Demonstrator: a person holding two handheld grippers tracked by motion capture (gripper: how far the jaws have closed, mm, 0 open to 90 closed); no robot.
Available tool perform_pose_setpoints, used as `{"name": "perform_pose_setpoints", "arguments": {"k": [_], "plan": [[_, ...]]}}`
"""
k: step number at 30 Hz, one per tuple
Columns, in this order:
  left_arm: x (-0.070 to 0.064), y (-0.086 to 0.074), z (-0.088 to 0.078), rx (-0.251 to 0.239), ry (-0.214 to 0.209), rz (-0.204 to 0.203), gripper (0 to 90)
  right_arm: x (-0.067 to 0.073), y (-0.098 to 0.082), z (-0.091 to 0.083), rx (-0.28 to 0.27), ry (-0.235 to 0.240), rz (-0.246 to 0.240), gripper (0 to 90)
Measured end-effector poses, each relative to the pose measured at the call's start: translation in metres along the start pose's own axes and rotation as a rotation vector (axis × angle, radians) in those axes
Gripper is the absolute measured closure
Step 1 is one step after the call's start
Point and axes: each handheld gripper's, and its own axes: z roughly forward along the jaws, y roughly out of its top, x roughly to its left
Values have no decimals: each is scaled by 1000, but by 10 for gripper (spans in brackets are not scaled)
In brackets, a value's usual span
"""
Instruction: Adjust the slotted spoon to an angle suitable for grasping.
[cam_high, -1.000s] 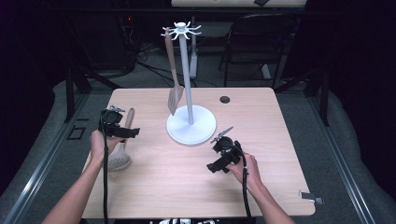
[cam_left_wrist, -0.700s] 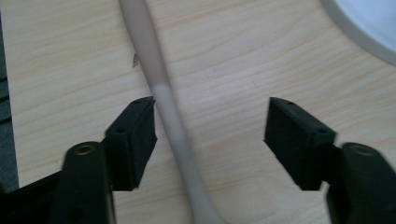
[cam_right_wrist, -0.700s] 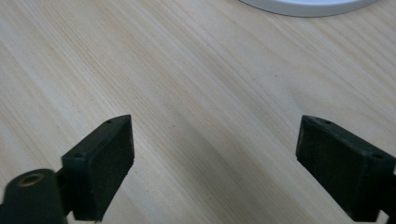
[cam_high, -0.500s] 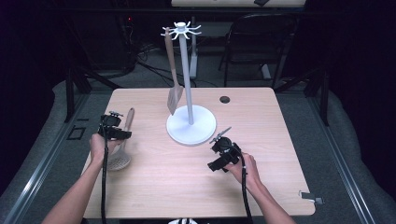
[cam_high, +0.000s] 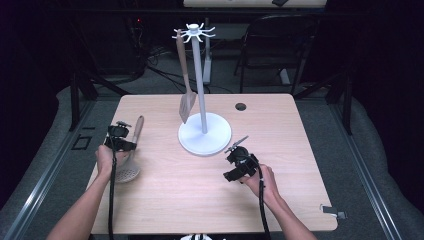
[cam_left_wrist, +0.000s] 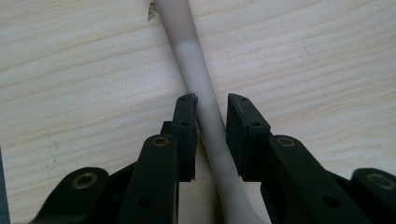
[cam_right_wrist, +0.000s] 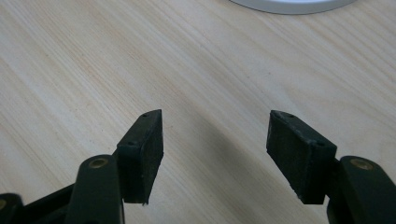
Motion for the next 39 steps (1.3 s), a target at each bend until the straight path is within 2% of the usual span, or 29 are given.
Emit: {"name": "perform_pose_setpoints", "arguments": {"k": [1,5,7,9,11,12,14,15,17,20,21,22,24,25,33,35,36,39], "plan": [[-2,1,0,9,13,14,730,-1,1,-1,18,-4,-10,363],[-4,1,3,32,22,13,682,1,1,-1,14,-6,-2,365],[-2,0,5,39,10,5,686,1,0,-1,13,-11,-18,367],[-1,0,5,33,-1,-6,694,2,-1,-2,9,-12,3,370],[0,-1,5,33,-9,-11,701,0,-1,-3,26,-12,-4,372],[0,-1,4,33,-19,-17,707,0,-2,-2,6,-8,12,373],[-1,-3,3,33,-49,-17,723,-1,-1,-3,26,-10,-2,373],[-3,-4,3,30,-62,-13,733,0,-1,-2,14,-10,10,373],[-7,-8,0,35,-72,9,752,1,1,-3,24,-13,-13,374],[-14,-12,-3,51,-86,35,772,3,3,-1,25,-6,-22,373],[-17,-14,-4,50,-78,48,773,4,2,1,17,-4,-2,372],[-18,-15,-5,59,-74,63,773,3,2,1,26,3,-8,372],[-21,-17,-6,61,-72,65,773,2,1,1,11,-1,-1,373],[-21,-18,-7,62,-75,67,773,1,1,-1,28,4,-16,374],[-22,-28,-14,85,-94,40,771,1,0,1,30,7,-9,374],[-21,-26,-14,89,-105,27,747,1,1,0,44,0,-24,375],[-21,-25,-14,84,-106,22,705,1,1,0,40,-1,-22,375],[-21,-20,-13,77,-110,28,649,2,2,0,40,-1,-25,375]]}}
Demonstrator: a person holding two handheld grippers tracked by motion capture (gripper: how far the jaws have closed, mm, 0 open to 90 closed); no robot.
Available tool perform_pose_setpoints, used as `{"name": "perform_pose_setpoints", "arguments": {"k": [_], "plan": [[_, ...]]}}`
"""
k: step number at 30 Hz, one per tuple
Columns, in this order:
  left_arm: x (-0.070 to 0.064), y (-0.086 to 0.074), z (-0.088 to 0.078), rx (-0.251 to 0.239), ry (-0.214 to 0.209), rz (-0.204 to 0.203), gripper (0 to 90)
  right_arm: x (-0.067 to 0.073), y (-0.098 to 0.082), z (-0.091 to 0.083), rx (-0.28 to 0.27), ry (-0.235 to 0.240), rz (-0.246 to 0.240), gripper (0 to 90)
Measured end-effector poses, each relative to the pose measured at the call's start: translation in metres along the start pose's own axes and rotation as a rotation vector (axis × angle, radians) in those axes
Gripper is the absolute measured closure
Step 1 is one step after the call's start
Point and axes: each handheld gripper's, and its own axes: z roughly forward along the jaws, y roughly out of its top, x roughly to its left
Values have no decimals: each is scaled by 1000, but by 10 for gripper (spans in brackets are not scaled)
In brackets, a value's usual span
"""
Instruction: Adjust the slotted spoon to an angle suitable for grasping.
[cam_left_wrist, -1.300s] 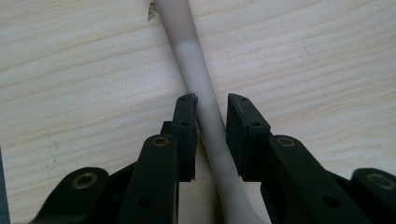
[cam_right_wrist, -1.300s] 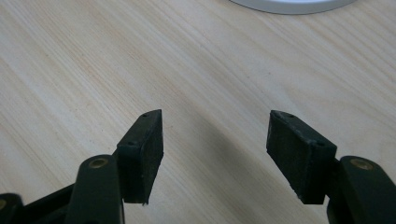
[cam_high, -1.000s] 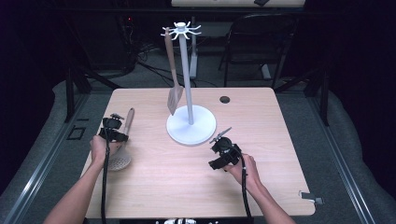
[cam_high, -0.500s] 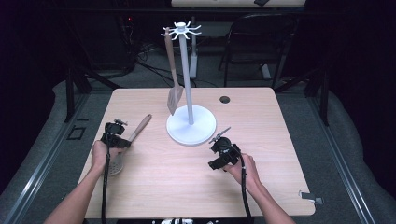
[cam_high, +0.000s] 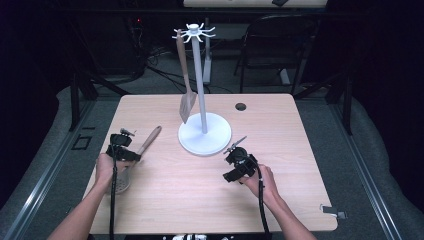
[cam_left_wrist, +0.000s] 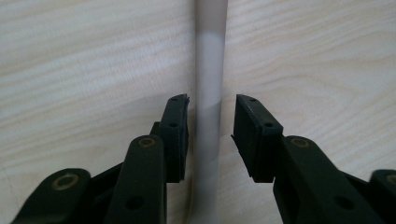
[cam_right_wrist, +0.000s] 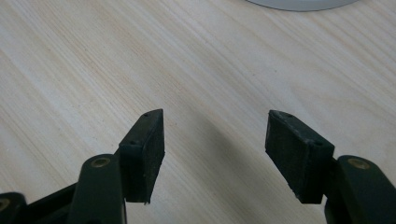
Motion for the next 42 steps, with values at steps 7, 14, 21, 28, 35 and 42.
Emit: {"name": "perform_pose_setpoints", "arguments": {"k": [7,14,21,28,35,42], "plan": [[1,18,6,-9,-15,-8,638,-1,0,0,3,1,2,364],[1,27,14,13,-22,1,683,-1,-1,1,-18,12,29,322],[1,28,18,24,-8,4,739,-2,-1,0,-1,3,15,310],[-1,28,18,27,11,17,747,-1,-1,1,-7,10,19,292],[0,25,18,5,3,25,754,-1,-1,0,-30,22,21,227],[-1,22,15,-20,-2,35,756,-4,-1,-1,-25,37,13,216]]}}
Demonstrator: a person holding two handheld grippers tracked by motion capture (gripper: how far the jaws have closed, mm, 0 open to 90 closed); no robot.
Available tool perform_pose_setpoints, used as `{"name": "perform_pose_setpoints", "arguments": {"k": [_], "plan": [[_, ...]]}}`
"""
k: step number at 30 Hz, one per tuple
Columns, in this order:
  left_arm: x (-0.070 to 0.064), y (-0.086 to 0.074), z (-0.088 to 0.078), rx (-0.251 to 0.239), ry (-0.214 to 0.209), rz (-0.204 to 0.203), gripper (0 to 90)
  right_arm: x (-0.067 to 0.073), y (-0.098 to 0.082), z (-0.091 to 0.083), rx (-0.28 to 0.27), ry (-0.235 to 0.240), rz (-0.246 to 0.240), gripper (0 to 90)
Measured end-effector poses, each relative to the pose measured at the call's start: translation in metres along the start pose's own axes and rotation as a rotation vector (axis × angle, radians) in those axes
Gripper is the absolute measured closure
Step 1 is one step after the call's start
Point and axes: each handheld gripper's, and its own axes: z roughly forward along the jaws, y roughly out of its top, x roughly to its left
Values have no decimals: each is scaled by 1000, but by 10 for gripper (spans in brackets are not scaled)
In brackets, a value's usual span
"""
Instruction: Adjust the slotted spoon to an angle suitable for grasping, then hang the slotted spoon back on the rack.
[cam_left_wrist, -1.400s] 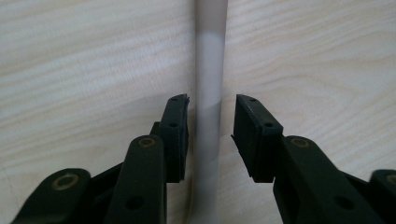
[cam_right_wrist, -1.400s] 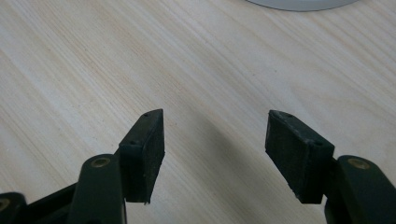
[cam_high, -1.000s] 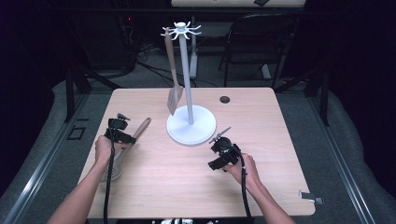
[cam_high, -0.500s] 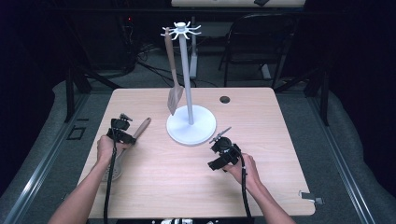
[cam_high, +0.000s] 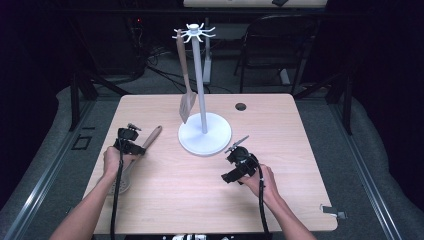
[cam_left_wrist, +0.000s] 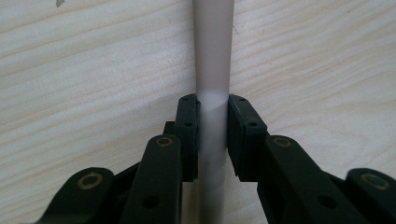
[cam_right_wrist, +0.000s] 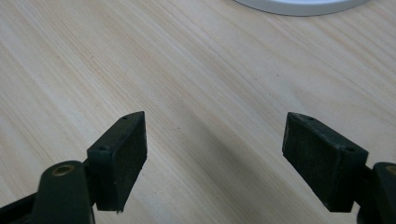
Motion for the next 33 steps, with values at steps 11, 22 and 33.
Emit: {"name": "perform_pose_setpoints", "arguments": {"k": [11,22,33], "plan": [[4,-10,-22,-114,-39,-21,757,-2,-1,1,-27,36,22,189],[1,-15,-33,-186,-47,-15,756,-4,-2,1,-20,40,26,191],[-4,-17,-45,-264,-47,2,756,-5,-2,1,-50,56,52,144]]}}
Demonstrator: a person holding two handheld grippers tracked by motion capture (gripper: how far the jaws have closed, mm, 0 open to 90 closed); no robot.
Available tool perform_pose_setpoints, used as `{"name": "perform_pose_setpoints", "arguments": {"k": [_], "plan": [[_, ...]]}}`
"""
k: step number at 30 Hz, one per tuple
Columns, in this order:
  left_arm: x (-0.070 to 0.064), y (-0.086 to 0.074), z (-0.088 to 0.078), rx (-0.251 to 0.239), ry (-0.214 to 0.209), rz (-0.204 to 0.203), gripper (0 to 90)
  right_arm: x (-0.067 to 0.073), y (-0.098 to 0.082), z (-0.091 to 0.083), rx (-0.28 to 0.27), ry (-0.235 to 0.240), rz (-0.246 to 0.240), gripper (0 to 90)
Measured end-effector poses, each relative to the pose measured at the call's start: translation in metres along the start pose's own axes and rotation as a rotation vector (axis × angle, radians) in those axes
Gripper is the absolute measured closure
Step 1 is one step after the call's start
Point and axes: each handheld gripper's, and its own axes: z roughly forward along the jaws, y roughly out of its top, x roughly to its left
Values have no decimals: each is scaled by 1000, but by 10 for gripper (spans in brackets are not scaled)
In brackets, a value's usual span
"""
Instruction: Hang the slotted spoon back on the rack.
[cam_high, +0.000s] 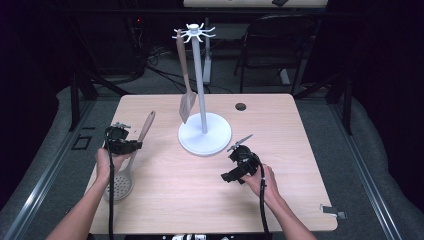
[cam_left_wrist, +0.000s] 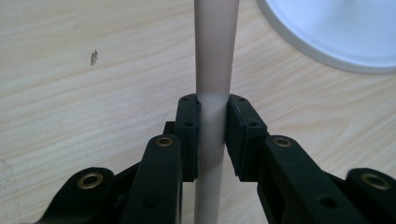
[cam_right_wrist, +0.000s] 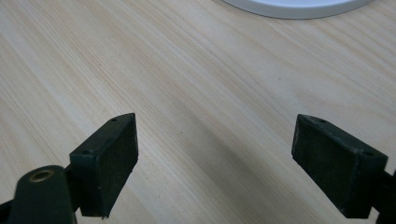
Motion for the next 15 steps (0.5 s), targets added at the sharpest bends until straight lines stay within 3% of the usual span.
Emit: {"name": "perform_pose_setpoints", "arguments": {"k": [2,15], "plan": [[-1,1,-4,-29,-2,7,756,-1,1,-1,15,-6,-21,144],[-18,4,-22,-137,31,72,758,-2,0,-2,15,-13,-15,146]]}}
